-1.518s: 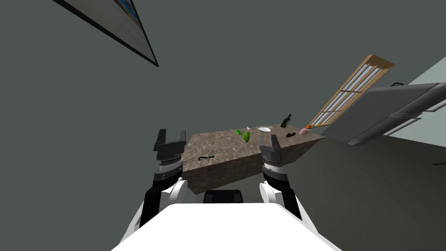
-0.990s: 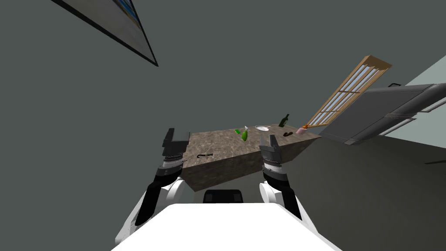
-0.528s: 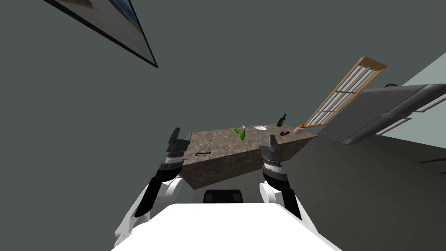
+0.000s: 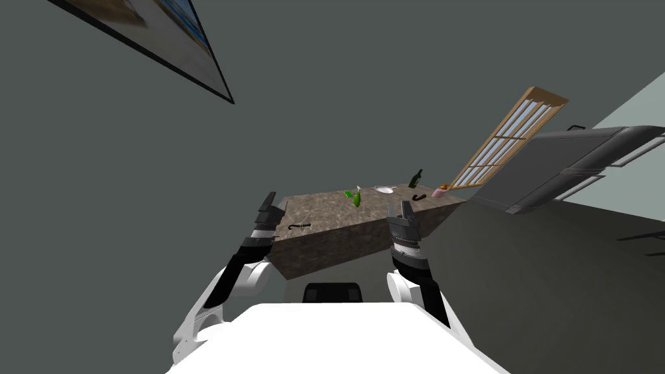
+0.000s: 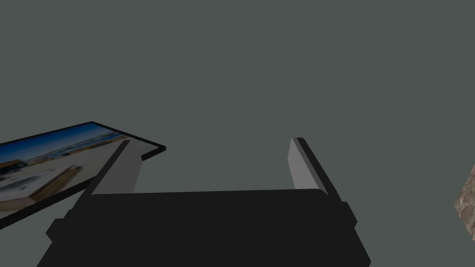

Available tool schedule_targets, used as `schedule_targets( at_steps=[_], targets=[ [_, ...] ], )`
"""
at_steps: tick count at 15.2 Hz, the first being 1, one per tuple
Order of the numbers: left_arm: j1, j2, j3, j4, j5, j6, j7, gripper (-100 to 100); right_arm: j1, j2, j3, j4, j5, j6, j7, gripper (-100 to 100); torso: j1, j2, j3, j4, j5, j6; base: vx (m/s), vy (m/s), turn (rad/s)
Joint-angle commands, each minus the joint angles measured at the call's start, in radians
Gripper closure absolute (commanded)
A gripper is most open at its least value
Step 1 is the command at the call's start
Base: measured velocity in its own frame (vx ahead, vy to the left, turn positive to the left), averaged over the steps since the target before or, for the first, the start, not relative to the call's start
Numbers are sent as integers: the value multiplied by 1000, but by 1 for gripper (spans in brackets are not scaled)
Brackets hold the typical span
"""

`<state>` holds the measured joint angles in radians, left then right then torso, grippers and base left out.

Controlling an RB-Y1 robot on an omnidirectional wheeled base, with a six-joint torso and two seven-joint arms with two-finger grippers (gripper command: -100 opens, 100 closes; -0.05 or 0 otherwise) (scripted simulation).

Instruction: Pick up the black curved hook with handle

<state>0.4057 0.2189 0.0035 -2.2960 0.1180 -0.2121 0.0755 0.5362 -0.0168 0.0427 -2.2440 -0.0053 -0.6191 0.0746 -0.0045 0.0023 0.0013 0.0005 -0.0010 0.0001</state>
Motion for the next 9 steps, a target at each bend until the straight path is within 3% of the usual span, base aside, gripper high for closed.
schedule_targets(
  at_steps=[1, 9],
  targets=[
    [-6, 3, 4, 1, 4, 38, -4, -100, 0, 0, 0, 0, 0, 0, 0, 0, 0, 0, 0, 0, 0, 0, -20, -44, 0],
    [-47, 37, 42, 44, 36, 199, -33, -100, 0, 0, 0, 0, 0, 0, 0, 0, 0, -1, 0, 0, 0, 0, -26, -60, -7]
  ],
)
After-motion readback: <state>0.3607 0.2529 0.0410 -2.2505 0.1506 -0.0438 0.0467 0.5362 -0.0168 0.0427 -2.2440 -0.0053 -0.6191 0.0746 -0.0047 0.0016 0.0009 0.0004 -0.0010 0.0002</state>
